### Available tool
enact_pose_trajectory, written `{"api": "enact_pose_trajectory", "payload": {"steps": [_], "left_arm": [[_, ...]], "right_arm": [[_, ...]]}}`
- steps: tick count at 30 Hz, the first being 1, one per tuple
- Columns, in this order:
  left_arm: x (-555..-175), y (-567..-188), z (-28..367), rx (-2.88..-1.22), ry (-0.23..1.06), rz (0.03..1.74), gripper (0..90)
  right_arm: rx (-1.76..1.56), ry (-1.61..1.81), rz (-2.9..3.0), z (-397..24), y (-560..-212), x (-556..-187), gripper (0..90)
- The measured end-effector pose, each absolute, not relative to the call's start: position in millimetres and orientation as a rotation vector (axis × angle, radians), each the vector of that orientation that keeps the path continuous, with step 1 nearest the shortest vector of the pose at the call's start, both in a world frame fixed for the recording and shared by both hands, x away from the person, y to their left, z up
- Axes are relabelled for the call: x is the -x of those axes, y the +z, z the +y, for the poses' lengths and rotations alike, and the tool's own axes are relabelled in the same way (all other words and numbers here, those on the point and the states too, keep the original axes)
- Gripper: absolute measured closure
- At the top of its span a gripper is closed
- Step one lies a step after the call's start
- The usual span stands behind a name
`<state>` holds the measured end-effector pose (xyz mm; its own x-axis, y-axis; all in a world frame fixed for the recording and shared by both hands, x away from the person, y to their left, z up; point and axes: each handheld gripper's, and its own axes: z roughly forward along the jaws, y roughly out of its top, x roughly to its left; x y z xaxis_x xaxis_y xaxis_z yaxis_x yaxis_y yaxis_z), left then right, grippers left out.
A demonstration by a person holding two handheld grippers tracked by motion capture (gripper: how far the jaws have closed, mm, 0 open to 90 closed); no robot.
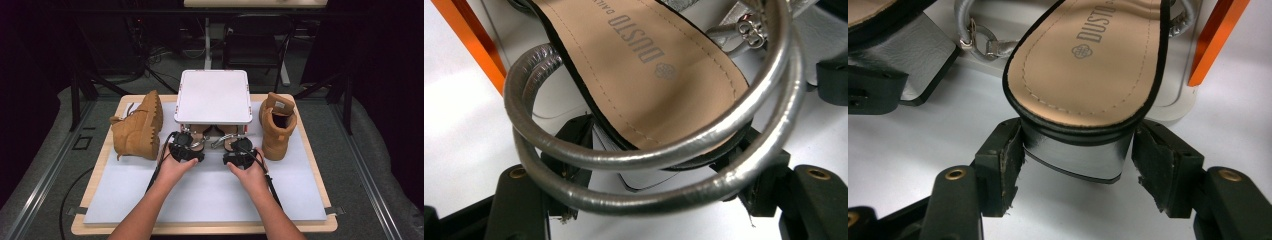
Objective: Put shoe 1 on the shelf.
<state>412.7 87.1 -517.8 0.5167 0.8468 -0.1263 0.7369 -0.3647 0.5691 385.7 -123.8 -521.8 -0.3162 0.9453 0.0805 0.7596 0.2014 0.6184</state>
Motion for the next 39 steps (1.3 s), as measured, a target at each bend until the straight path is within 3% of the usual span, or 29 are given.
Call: {"api": "enact_pose_trajectory", "payload": {"steps": [19,39], "left_arm": [[-412,-527,90,-2.186,0.234,1.278,34.3],[-387,-509,111,-2.131,0.240,1.257,38.6]], "right_arm": [[-1.613,0.812,2.187,-122,-534,-386,37.6],[-1.533,0.807,2.219,-136,-517,-358,38.5]]}}
